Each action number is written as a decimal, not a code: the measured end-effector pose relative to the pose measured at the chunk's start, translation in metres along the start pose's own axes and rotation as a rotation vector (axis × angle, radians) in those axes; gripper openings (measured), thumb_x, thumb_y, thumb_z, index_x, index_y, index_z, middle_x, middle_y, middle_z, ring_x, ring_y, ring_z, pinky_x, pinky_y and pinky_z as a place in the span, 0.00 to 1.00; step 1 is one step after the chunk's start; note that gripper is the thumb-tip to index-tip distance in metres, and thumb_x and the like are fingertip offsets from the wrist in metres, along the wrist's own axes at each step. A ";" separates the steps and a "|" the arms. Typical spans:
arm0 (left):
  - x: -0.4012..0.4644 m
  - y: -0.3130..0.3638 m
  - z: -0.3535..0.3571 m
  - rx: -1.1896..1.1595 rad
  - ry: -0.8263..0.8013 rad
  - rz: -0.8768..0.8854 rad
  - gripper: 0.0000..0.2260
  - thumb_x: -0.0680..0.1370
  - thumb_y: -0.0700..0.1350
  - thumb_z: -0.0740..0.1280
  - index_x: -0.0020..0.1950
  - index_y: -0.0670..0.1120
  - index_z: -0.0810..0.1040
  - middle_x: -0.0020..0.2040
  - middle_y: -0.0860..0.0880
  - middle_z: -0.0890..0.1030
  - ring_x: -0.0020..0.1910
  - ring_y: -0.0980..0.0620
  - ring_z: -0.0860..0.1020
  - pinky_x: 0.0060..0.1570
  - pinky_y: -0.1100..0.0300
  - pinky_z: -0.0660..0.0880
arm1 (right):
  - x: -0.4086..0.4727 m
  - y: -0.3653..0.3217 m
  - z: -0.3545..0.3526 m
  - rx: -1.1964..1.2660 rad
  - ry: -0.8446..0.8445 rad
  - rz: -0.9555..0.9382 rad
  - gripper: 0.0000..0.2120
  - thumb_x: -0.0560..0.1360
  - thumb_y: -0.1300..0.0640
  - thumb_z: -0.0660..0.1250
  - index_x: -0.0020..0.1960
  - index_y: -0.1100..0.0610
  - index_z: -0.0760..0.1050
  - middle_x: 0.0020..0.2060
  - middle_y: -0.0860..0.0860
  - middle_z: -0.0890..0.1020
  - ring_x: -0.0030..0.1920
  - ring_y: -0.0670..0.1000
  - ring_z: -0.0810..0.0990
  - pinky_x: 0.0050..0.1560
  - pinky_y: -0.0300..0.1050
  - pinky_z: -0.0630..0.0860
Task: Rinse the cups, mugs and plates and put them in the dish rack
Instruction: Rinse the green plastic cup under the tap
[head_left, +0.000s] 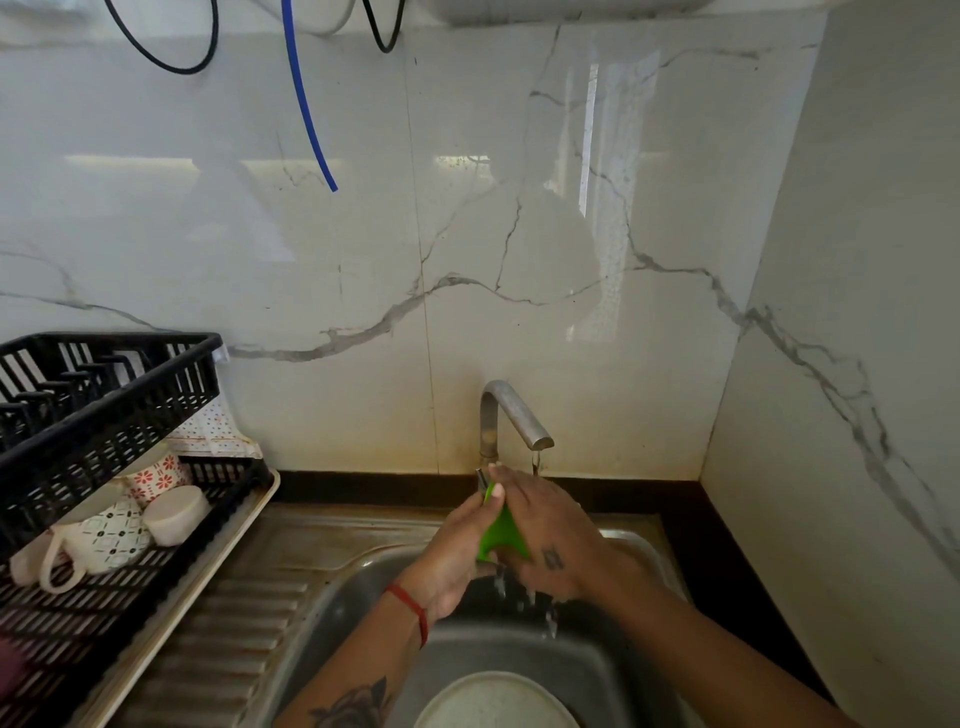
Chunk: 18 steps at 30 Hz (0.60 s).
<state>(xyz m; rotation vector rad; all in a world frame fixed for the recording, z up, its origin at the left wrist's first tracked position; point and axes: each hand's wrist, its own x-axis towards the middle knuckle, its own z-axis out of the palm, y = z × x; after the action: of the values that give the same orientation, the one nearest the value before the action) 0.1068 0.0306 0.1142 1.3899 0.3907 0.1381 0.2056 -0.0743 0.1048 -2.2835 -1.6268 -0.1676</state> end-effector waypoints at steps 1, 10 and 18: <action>0.000 -0.001 0.000 0.005 0.016 0.000 0.17 0.80 0.57 0.57 0.64 0.53 0.75 0.59 0.48 0.81 0.59 0.48 0.77 0.61 0.47 0.72 | 0.000 0.000 0.002 -0.001 0.024 -0.020 0.41 0.74 0.46 0.67 0.78 0.55 0.48 0.77 0.51 0.55 0.77 0.50 0.52 0.76 0.48 0.50; 0.000 -0.002 0.000 0.041 0.074 0.025 0.13 0.82 0.48 0.59 0.58 0.46 0.81 0.53 0.48 0.84 0.57 0.49 0.79 0.63 0.53 0.69 | 0.009 0.028 -0.041 0.316 -0.276 0.249 0.48 0.66 0.35 0.72 0.77 0.43 0.50 0.71 0.50 0.69 0.68 0.53 0.70 0.65 0.48 0.69; 0.004 -0.001 -0.002 -0.077 0.096 -0.017 0.10 0.81 0.40 0.59 0.58 0.46 0.78 0.55 0.44 0.82 0.53 0.47 0.80 0.50 0.55 0.77 | -0.001 0.004 0.003 -0.217 -0.061 -0.061 0.42 0.74 0.37 0.61 0.78 0.50 0.43 0.78 0.54 0.48 0.76 0.58 0.52 0.72 0.57 0.55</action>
<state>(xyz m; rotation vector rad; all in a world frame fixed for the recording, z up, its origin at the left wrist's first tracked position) 0.1102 0.0334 0.1119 1.3074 0.4723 0.2042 0.2088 -0.0754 0.1009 -2.4194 -1.7889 -0.3052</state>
